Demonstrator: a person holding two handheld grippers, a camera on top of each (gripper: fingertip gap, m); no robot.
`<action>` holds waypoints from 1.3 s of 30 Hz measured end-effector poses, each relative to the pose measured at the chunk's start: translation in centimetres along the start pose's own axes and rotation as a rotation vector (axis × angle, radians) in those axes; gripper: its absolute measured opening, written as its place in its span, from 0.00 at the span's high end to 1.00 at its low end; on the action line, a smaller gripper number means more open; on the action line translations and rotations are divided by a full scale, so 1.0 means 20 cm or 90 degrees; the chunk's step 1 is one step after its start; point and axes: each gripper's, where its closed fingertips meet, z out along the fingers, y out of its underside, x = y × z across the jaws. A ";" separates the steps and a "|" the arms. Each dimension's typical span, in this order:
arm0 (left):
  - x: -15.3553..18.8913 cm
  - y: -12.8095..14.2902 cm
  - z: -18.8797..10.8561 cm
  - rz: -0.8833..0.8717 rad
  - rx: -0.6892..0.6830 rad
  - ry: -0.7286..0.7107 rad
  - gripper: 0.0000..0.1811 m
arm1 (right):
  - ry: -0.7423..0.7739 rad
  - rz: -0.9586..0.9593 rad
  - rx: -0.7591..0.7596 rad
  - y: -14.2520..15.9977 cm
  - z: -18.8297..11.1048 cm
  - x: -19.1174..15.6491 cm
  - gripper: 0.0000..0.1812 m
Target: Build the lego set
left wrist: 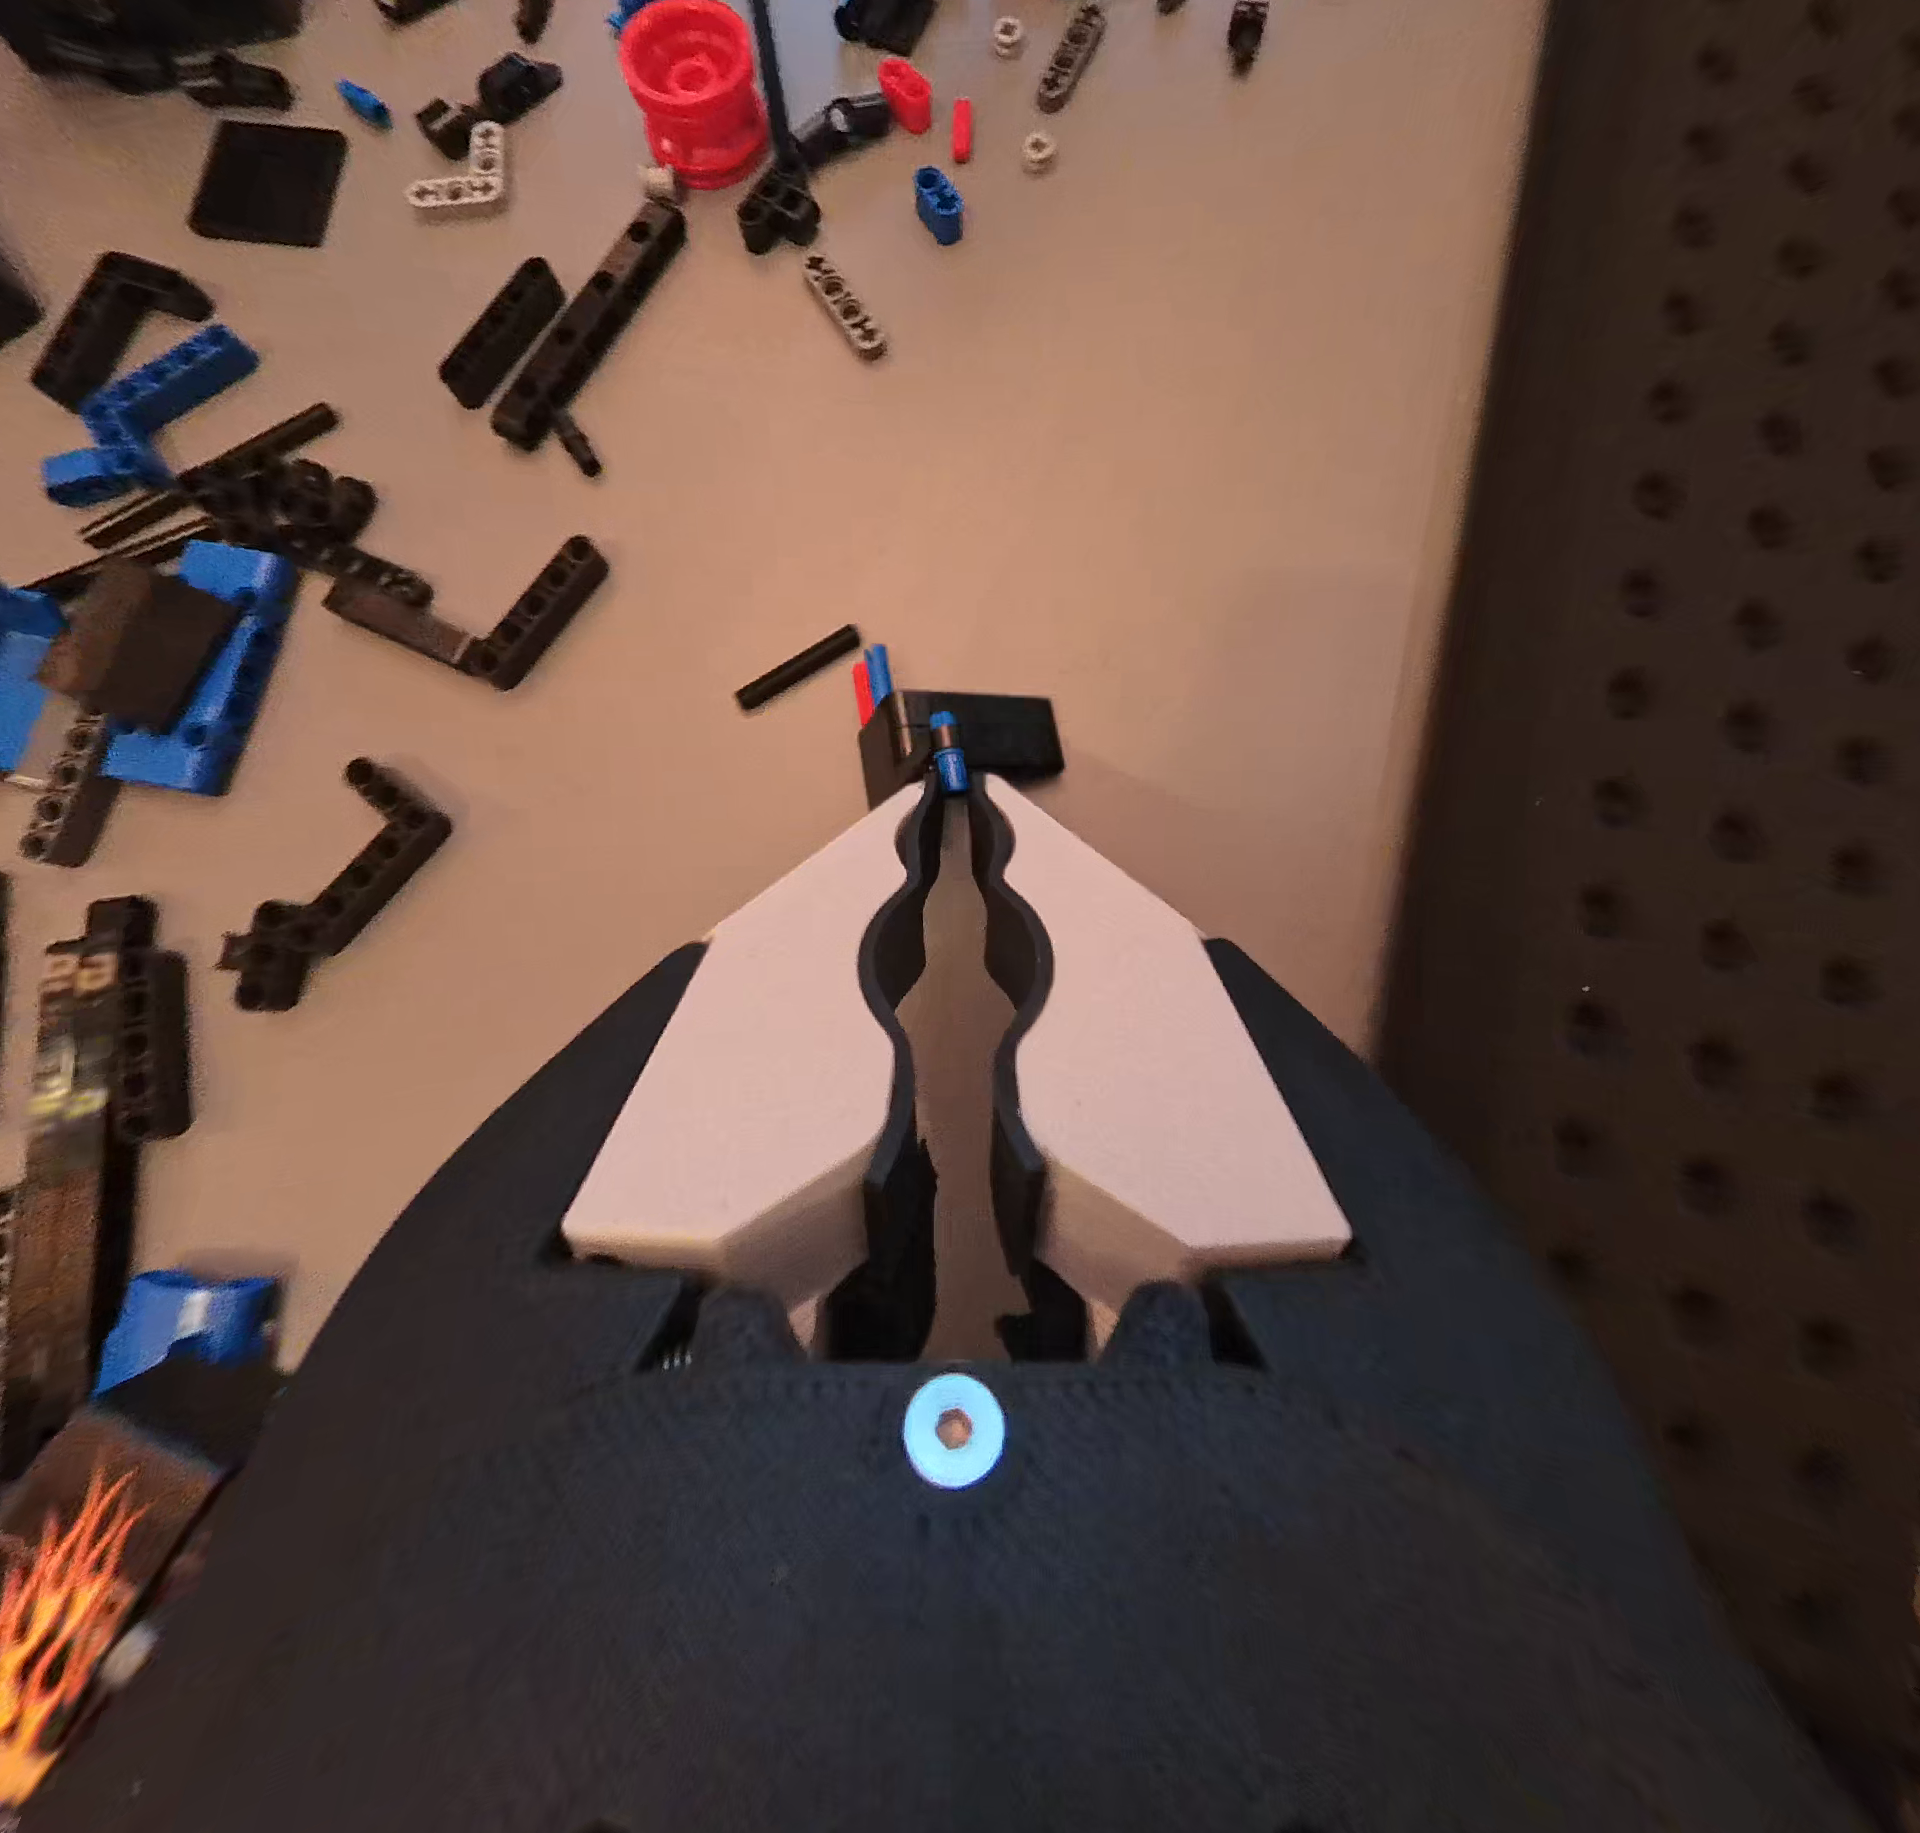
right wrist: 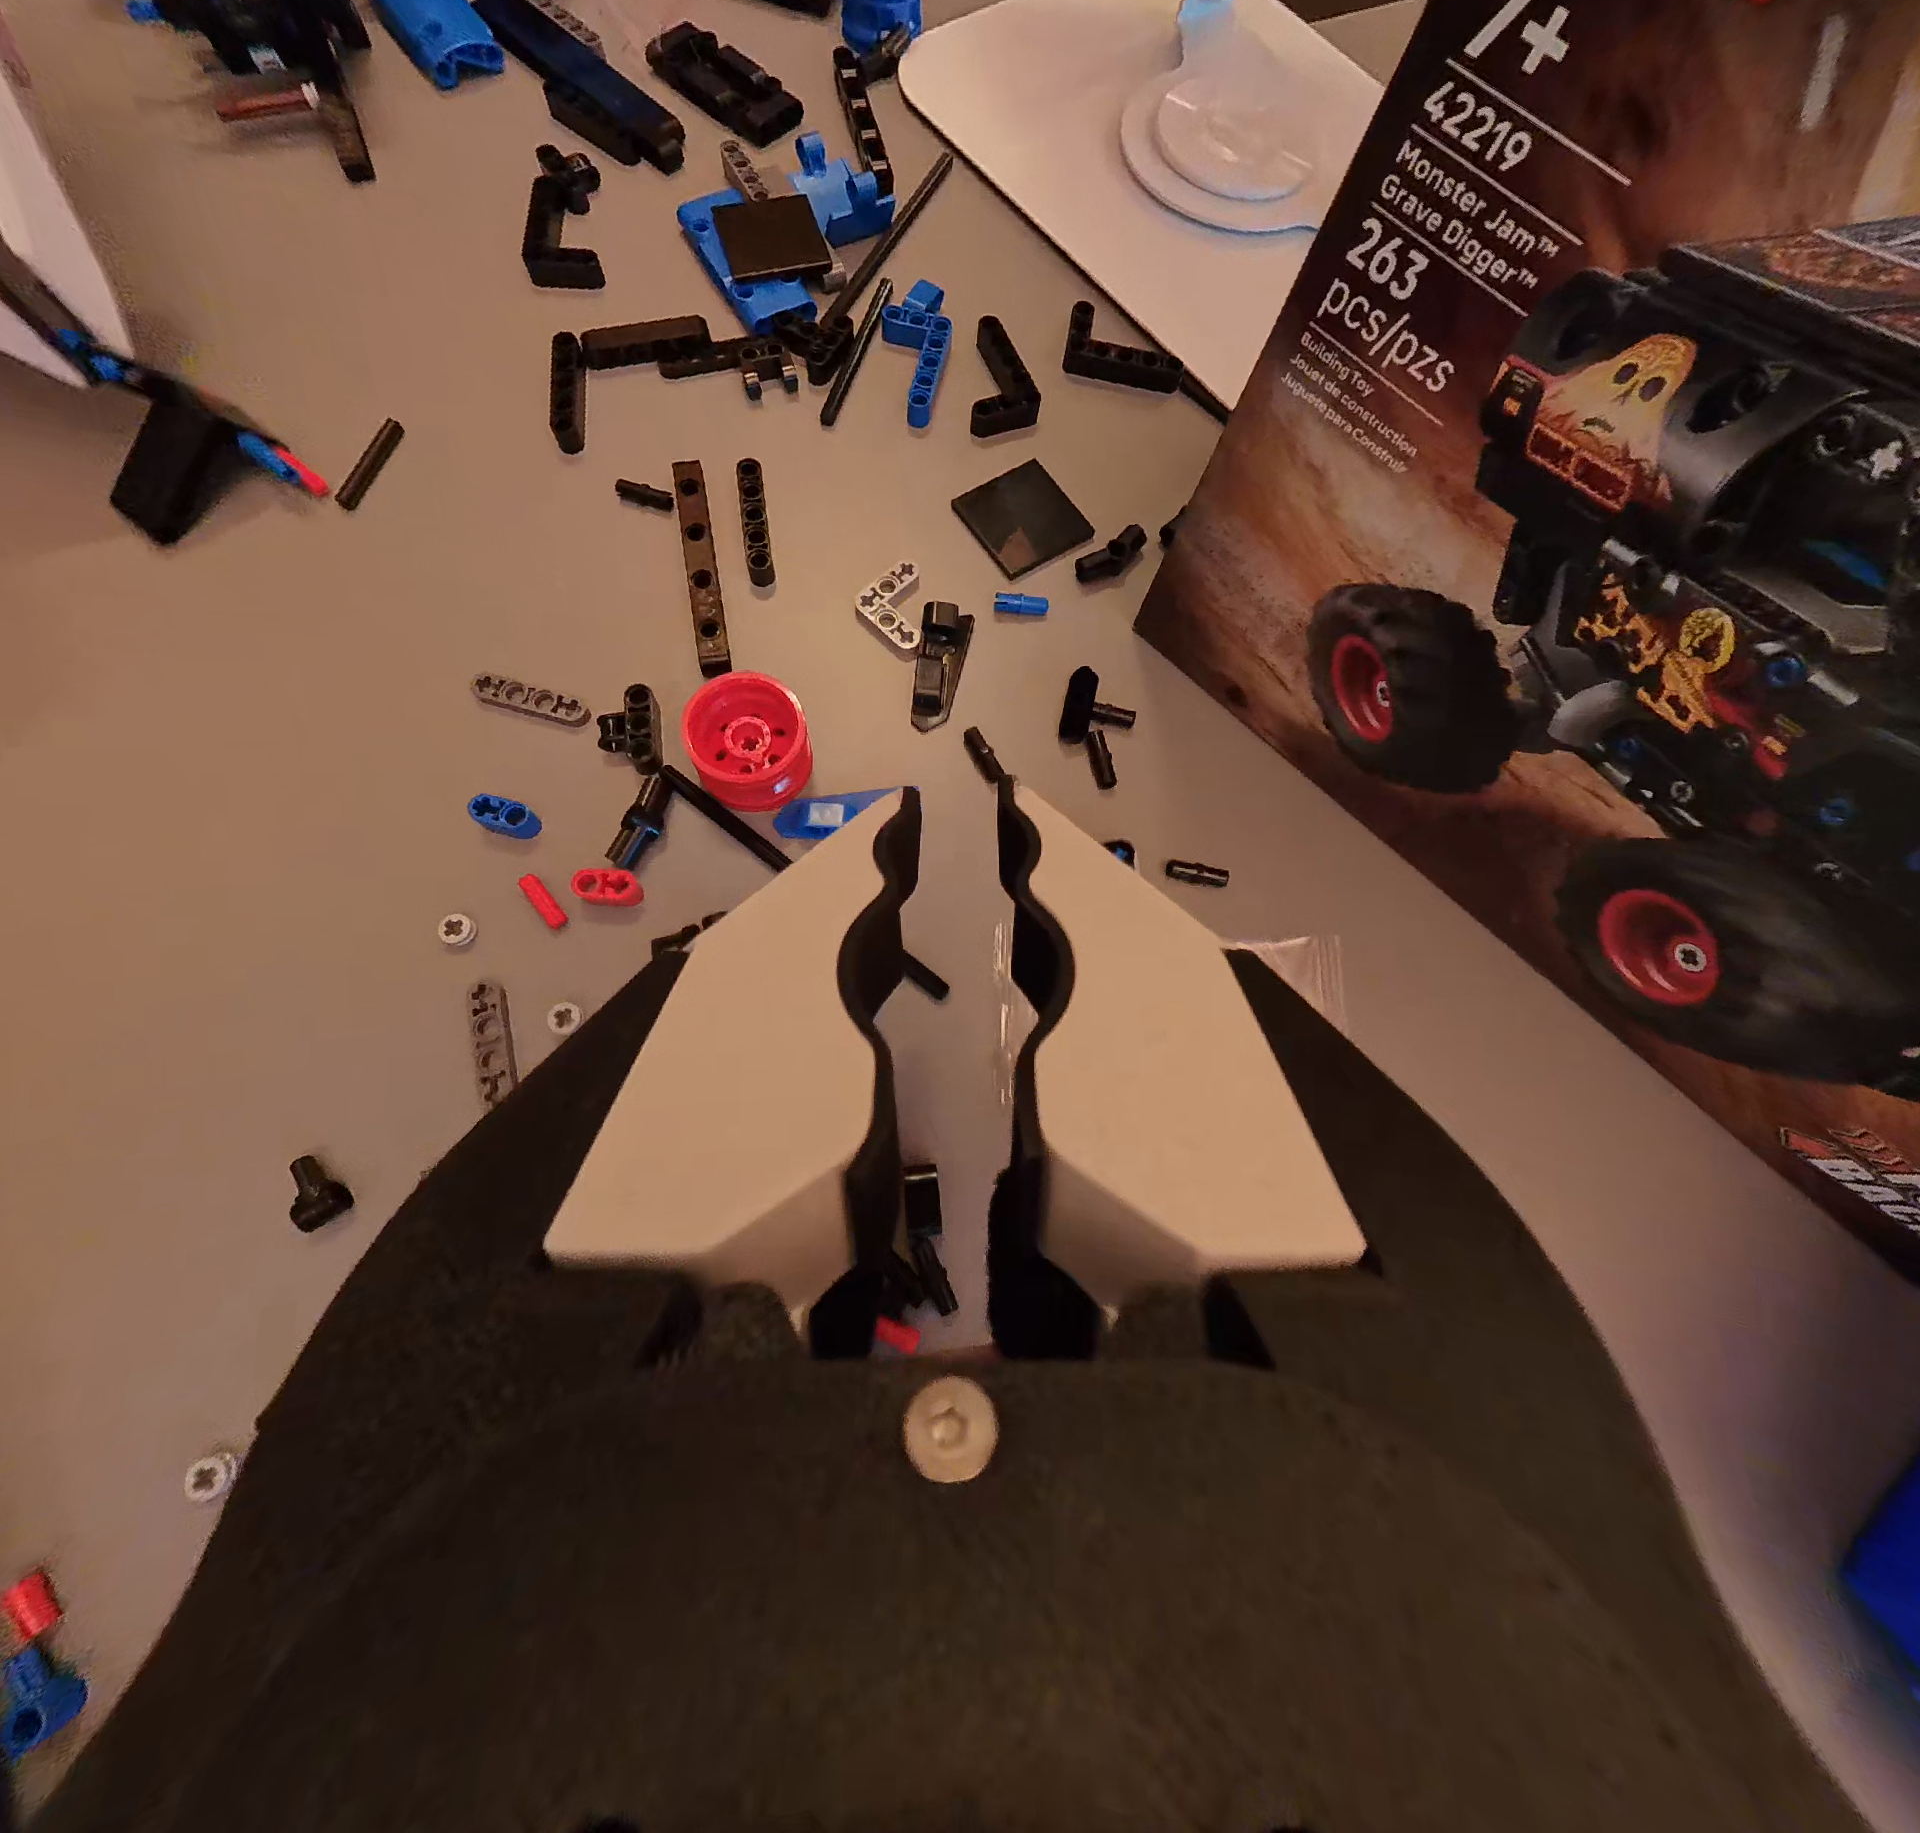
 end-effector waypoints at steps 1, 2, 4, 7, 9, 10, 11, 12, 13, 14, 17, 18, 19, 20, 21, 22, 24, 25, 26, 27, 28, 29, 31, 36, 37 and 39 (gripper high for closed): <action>0.02 -0.01 0.01 0.001 0.004 0.014 0.97 | 0.000 -0.002 0.001 -0.01 0.01 0.00 0.93; 0.05 -0.01 0.02 0.002 0.010 0.028 0.97 | -0.002 -0.006 0.003 -0.02 0.02 -0.01 0.93; 0.08 -0.02 0.03 0.005 0.020 0.053 0.95 | -0.016 -0.011 0.018 -0.07 0.05 -0.04 0.93; 0.07 -0.02 0.03 -0.001 0.034 0.064 0.94 | -0.034 -0.034 0.000 -0.13 0.14 -0.09 0.92; 0.05 -0.02 0.00 -0.009 0.044 0.058 0.93 | -0.046 -0.056 -0.031 -0.13 0.21 -0.11 0.92; 0.04 -0.02 -0.01 -0.014 0.051 0.059 0.93 | -0.054 -0.067 -0.047 -0.12 0.25 -0.12 0.92; 0.04 -0.02 -0.01 -0.018 0.054 0.059 0.92 | -0.060 -0.076 -0.062 -0.10 0.28 -0.13 0.91; 0.03 -0.01 -0.02 -0.020 0.052 0.055 0.92 | -0.067 -0.083 -0.075 -0.09 0.31 -0.13 0.91; 0.03 0.00 -0.02 -0.019 0.047 0.054 0.92 | -0.076 -0.088 -0.084 -0.08 0.34 -0.13 0.91; 0.03 0.01 -0.01 -0.020 0.043 0.054 0.91 | -0.085 -0.093 -0.089 -0.08 0.36 -0.14 0.91; 0.04 0.03 0.00 -0.021 0.031 0.065 0.89 | -0.099 -0.110 -0.103 -0.06 0.40 -0.15 0.91; 0.05 0.03 0.01 -0.017 0.029 0.068 0.89 | -0.102 -0.115 -0.106 -0.06 0.41 -0.15 0.91; 0.06 0.03 0.01 -0.015 0.027 0.073 0.89 | -0.105 -0.116 -0.109 -0.06 0.42 -0.15 0.91; 0.07 0.03 0.02 -0.010 0.025 0.081 0.89 | -0.106 -0.117 -0.111 -0.05 0.43 -0.14 0.91; 0.09 0.02 0.03 -0.003 0.024 0.088 0.89 | -0.108 -0.118 -0.111 -0.05 0.44 -0.14 0.91; 0.11 0.02 0.03 0.006 0.023 0.096 0.89 | -0.110 -0.116 -0.112 -0.05 0.44 -0.14 0.91; 0.16 0.01 0.05 0.025 0.023 0.118 0.89 | -0.114 -0.114 -0.117 -0.04 0.46 -0.13 0.91; 0.18 0.00 0.06 0.036 0.021 0.127 0.89 | -0.115 -0.114 -0.122 -0.03 0.46 -0.13 0.92; 0.20 0.01 0.07 0.045 0.016 0.132 0.89 | -0.115 -0.115 -0.126 -0.02 0.47 -0.12 0.93; 0.20 0.01 0.08 0.049 0.011 0.135 0.89 | -0.116 -0.115 -0.124 -0.02 0.48 -0.12 0.94; 0.21 0.01 0.08 0.048 0.009 0.136 0.89 | -0.118 -0.112 -0.122 -0.02 0.48 -0.12 0.94; 0.20 0.02 0.08 0.045 0.009 0.136 0.89 | -0.118 -0.110 -0.121 -0.03 0.48 -0.12 0.95; 0.19 0.02 0.07 0.041 0.015 0.132 0.89 | -0.120 -0.107 -0.117 -0.03 0.48 -0.12 0.98; 0.16 0.01 0.06 0.033 0.025 0.119 0.90 | -0.125 -0.113 -0.111 -0.02 0.46 -0.13 1.00; 0.16 0.01 0.06 0.031 0.024 0.117 0.90 | -0.129 -0.114 -0.107 -0.03 0.46 -0.14 1.00; 0.15 0.01 0.06 0.028 0.025 0.116 0.90 | -0.123 -0.117 -0.110 -0.03 0.47 -0.14 0.94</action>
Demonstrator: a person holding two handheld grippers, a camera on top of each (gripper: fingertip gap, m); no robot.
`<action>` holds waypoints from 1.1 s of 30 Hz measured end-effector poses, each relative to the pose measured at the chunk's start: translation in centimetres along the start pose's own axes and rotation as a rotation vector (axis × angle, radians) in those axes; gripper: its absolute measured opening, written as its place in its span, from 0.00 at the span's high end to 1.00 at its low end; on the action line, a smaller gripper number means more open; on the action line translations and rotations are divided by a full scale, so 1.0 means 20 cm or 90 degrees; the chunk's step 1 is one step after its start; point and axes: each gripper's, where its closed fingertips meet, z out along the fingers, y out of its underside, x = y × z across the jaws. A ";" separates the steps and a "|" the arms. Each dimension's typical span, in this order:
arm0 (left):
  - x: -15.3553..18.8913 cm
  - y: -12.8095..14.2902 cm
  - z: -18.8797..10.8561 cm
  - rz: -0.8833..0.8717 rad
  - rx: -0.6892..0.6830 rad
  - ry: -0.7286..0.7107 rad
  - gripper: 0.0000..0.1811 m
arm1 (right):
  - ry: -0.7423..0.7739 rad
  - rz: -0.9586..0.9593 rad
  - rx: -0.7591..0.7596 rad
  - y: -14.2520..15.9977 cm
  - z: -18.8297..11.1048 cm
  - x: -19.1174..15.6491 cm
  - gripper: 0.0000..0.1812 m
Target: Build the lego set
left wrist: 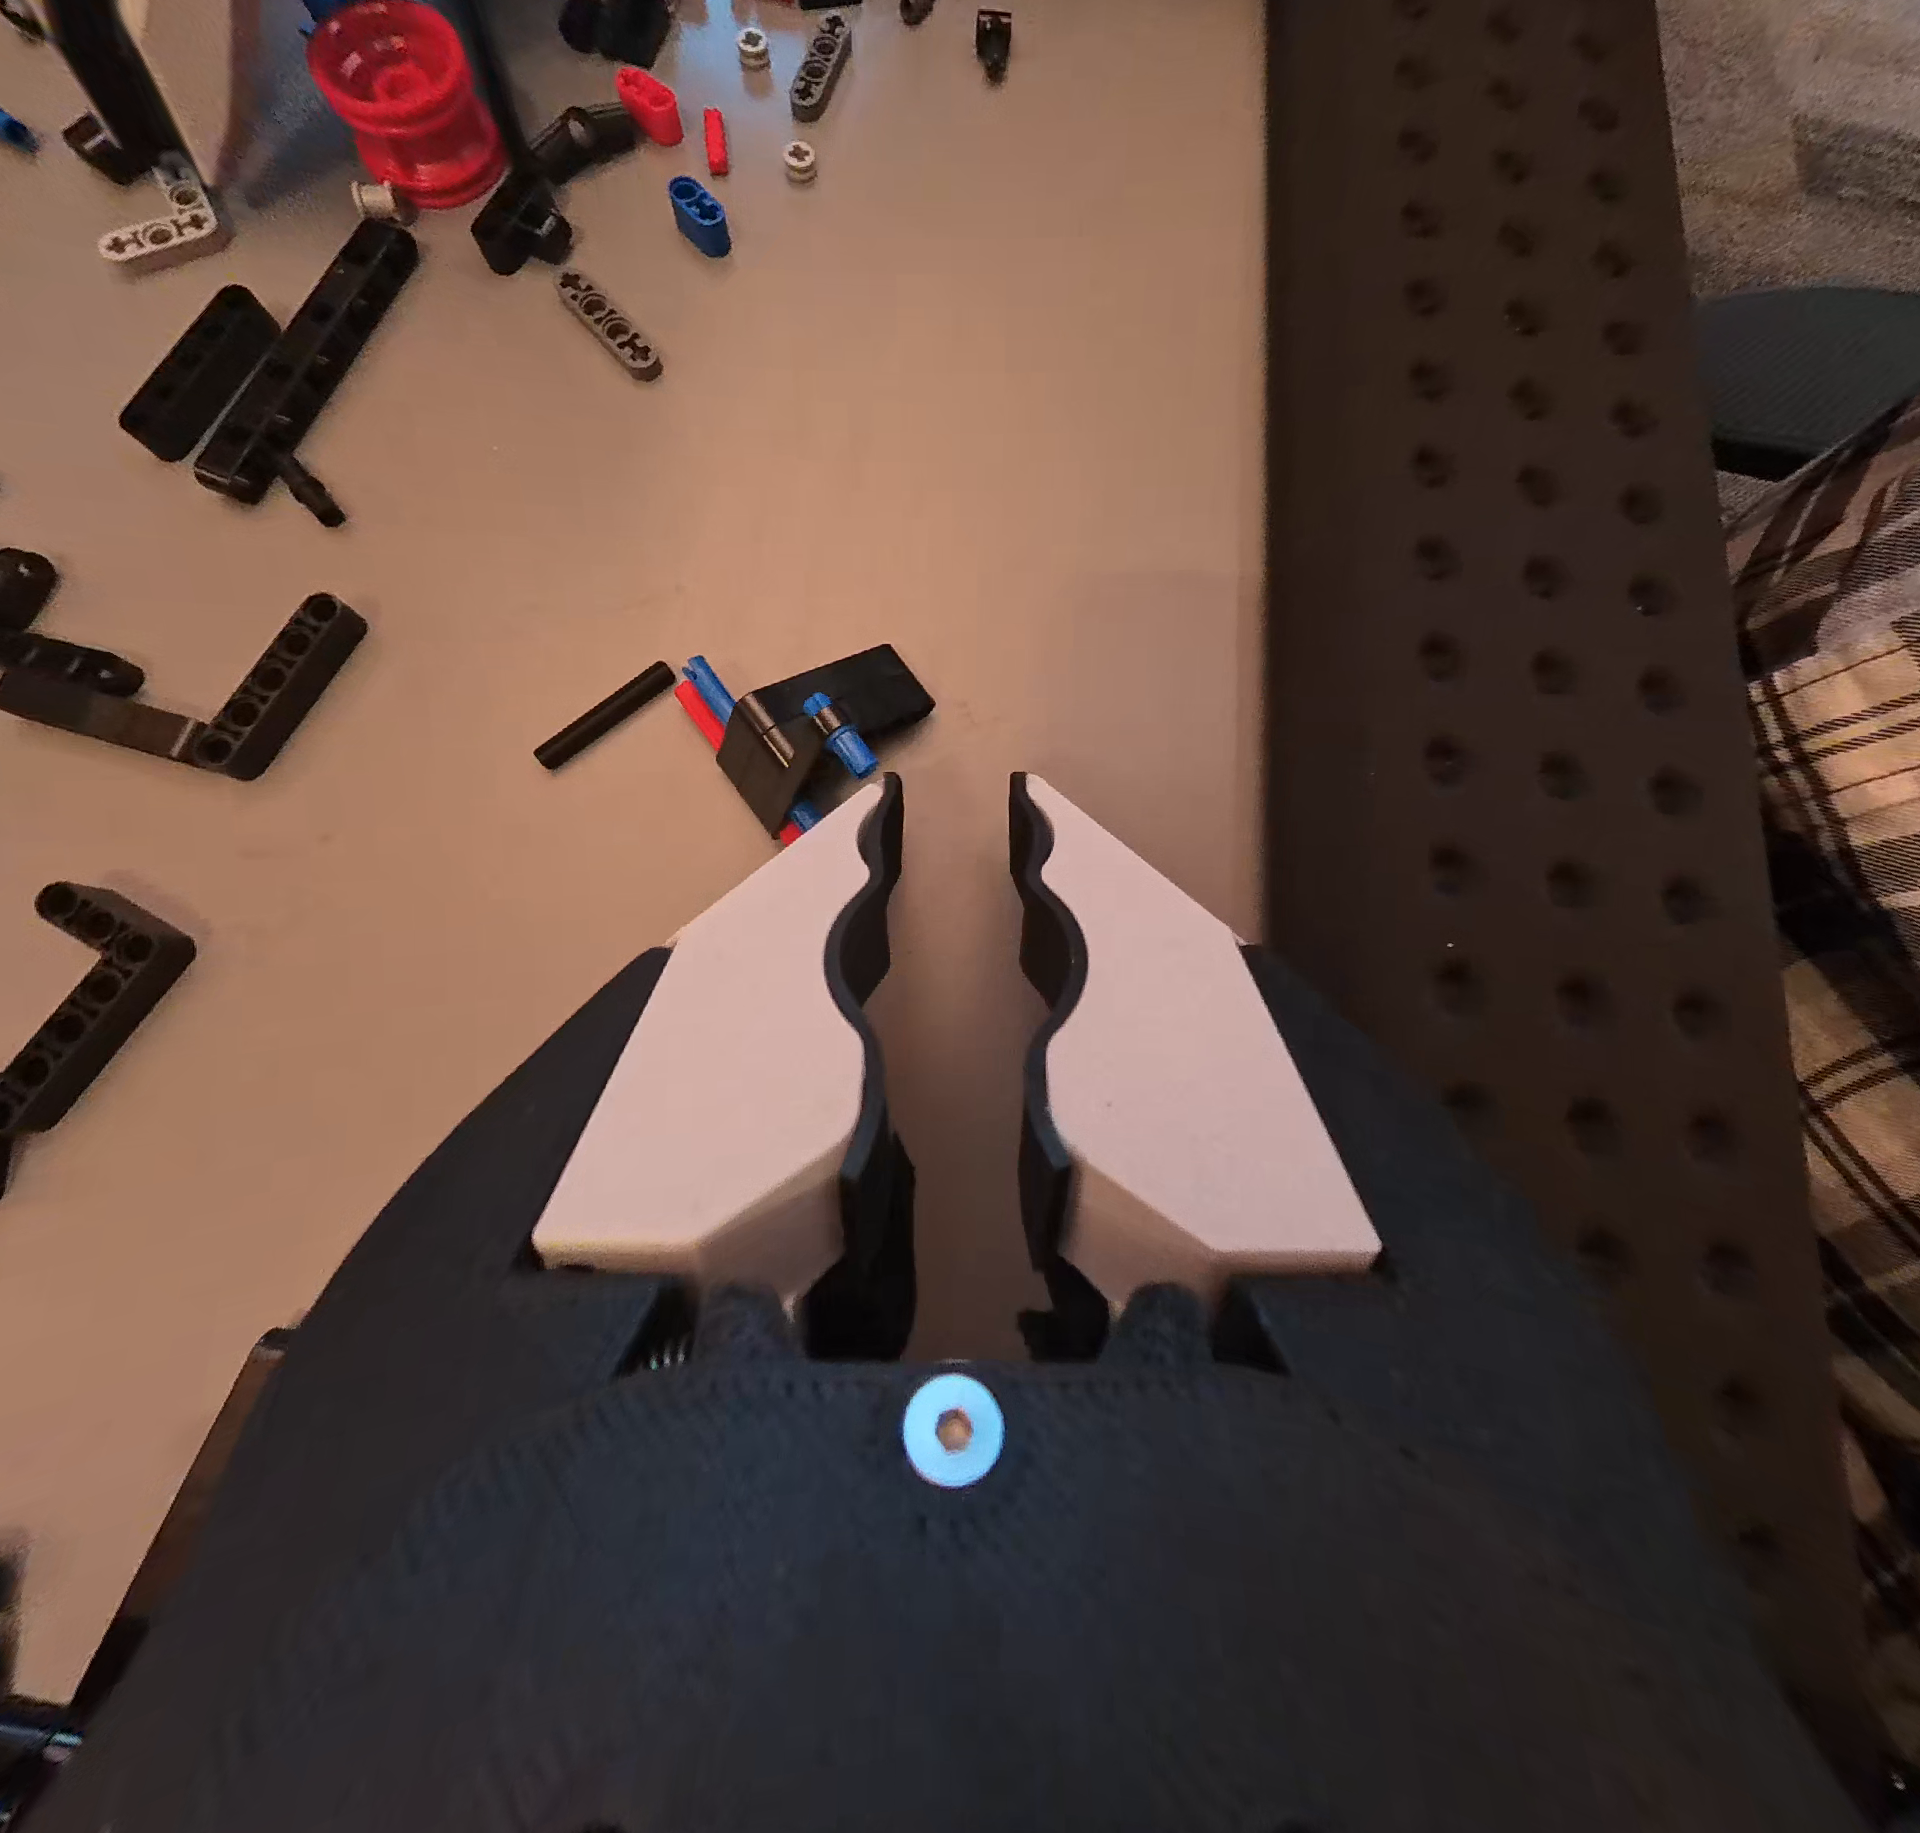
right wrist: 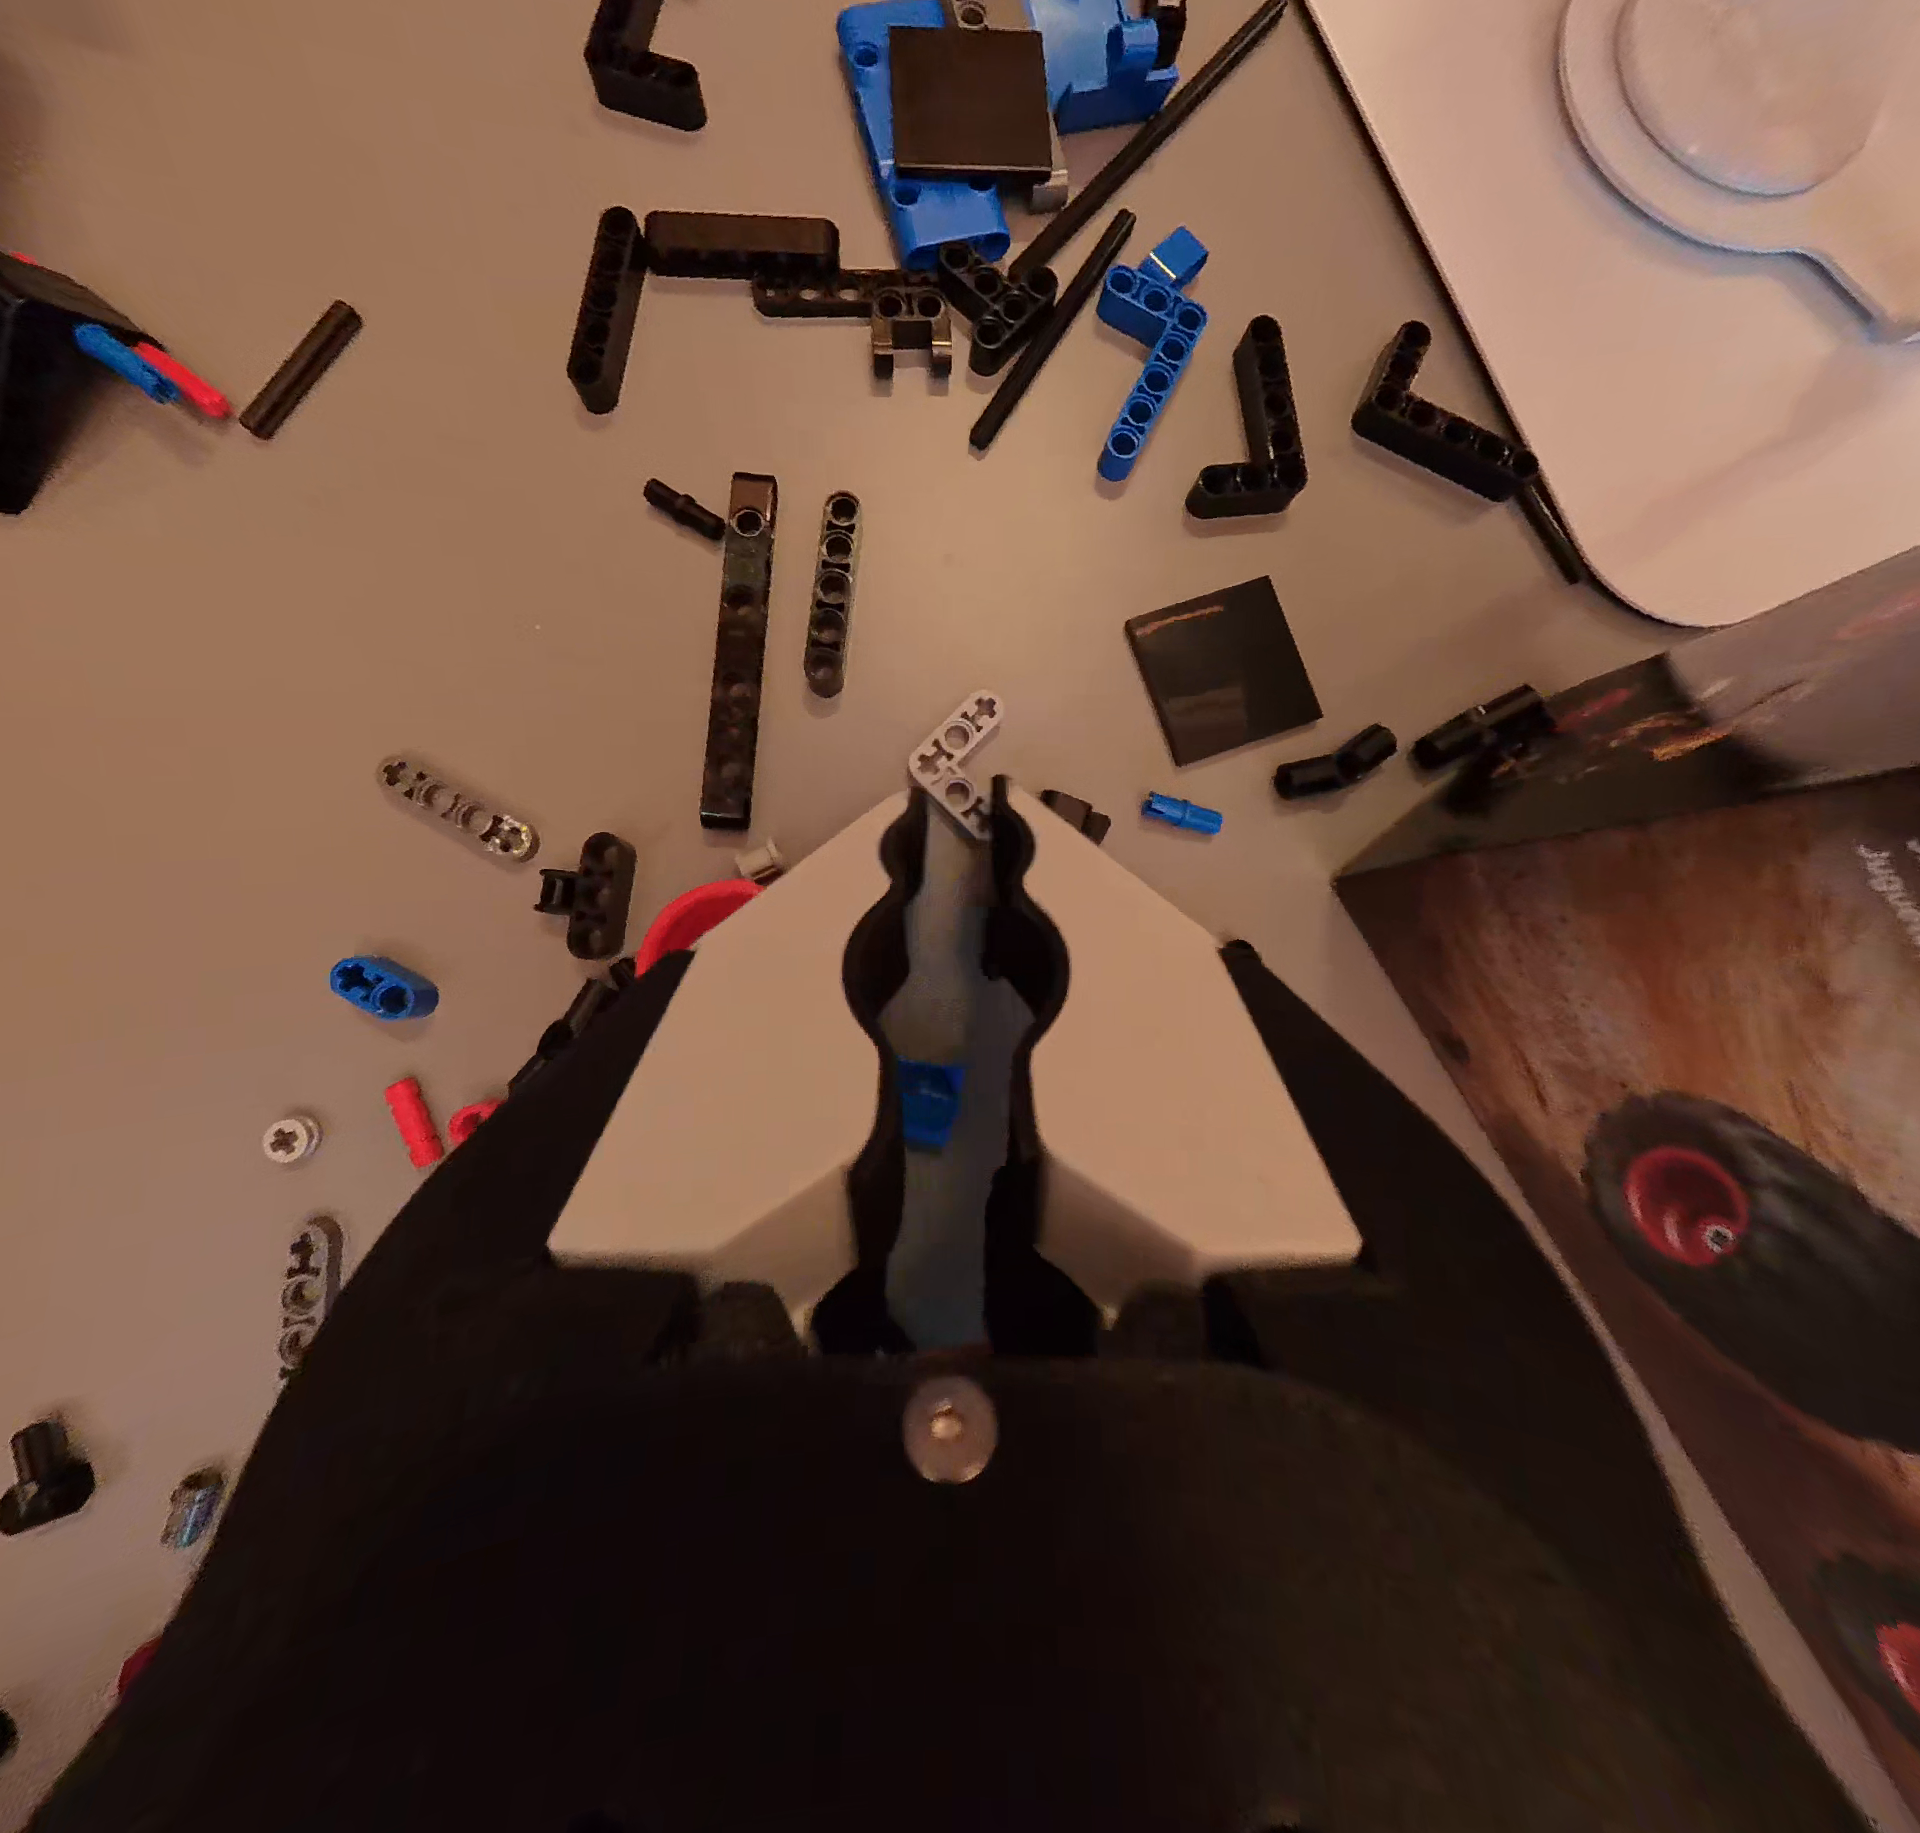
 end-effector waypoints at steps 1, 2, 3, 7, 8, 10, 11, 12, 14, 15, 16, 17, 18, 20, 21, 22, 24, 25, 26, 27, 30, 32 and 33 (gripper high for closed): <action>0.00 0.00 0.00 -0.001 0.000 -0.001 0.90 | 0.003 -0.003 -0.004 0.00 0.01 0.00 0.93; 0.00 0.00 0.00 -0.001 0.000 0.000 0.90 | 0.001 -0.005 -0.007 0.00 0.01 0.00 0.93; 0.00 0.00 0.00 0.000 -0.002 0.000 0.90 | -0.003 -0.004 -0.006 0.00 0.02 0.00 0.93; -0.01 0.01 0.01 0.000 -0.009 -0.003 0.90 | -0.009 0.007 -0.003 0.01 0.03 0.00 0.96; -0.01 0.01 0.01 -0.001 -0.007 -0.004 0.90 | -0.008 0.008 -0.002 0.01 0.02 0.00 0.96; -0.02 0.00 0.00 -0.002 0.000 -0.009 0.90 | -0.008 0.013 0.003 0.00 0.02 0.00 0.97; -0.02 0.00 0.00 -0.003 0.004 -0.012 0.90 | -0.008 0.016 0.007 0.00 0.02 0.00 0.97; -0.02 -0.01 0.00 -0.003 0.007 -0.013 0.90 | -0.009 0.019 0.012 0.00 0.01 0.00 0.97; -0.03 -0.01 -0.01 -0.003 0.009 -0.018 0.90 | -0.011 0.025 0.031 -0.03 -0.01 0.00 0.97; -0.03 -0.01 -0.01 -0.003 0.010 -0.021 0.90 | -0.014 0.029 0.042 -0.04 -0.02 0.00 0.97; -0.04 -0.01 -0.01 -0.003 0.011 -0.023 0.90 | -0.016 0.033 0.052 -0.06 -0.04 0.00 0.97; -0.04 -0.01 -0.01 -0.003 0.013 -0.022 0.90 | -0.016 0.035 0.061 -0.07 -0.05 -0.01 0.97; -0.04 -0.02 -0.01 -0.003 0.015 -0.023 0.90 | -0.015 0.035 0.068 -0.08 -0.07 -0.01 0.97; -0.05 -0.02 -0.02 -0.004 0.021 -0.028 0.90 | -0.018 0.037 0.084 -0.10 -0.11 -0.02 0.97; -0.05 -0.02 -0.02 -0.003 0.023 -0.031 0.90 | -0.020 0.038 0.094 -0.12 -0.13 -0.03 0.97; -0.06 -0.03 -0.03 -0.004 0.026 -0.035 0.90 | -0.024 0.039 0.103 -0.13 -0.15 -0.05 0.97; -0.06 -0.03 -0.03 -0.006 0.028 -0.039 0.89 | -0.034 0.042 0.122 -0.16 -0.20 -0.08 0.97; -0.07 -0.03 -0.03 -0.006 0.027 -0.041 0.89 | -0.040 0.042 0.130 -0.17 -0.23 -0.10 0.97; -0.07 -0.02 -0.03 -0.007 0.024 -0.041 0.89 | -0.046 0.041 0.138 -0.19 -0.25 -0.12 0.97; -0.06 -0.02 -0.02 -0.007 0.019 -0.039 0.89 | -0.051 0.040 0.145 -0.20 -0.27 -0.14 0.97; -0.06 -0.01 -0.01 -0.001 0.011 -0.040 0.89 | -0.058 0.037 0.165 -0.23 -0.33 -0.19 0.97; -0.08 -0.01 -0.01 -0.004 0.012 -0.051 0.89 | -0.062 0.037 0.174 -0.24 -0.36 -0.23 0.97; -0.08 -0.01 -0.02 -0.005 0.014 -0.056 0.89 | -0.062 0.037 0.177 -0.24 -0.37 -0.25 0.97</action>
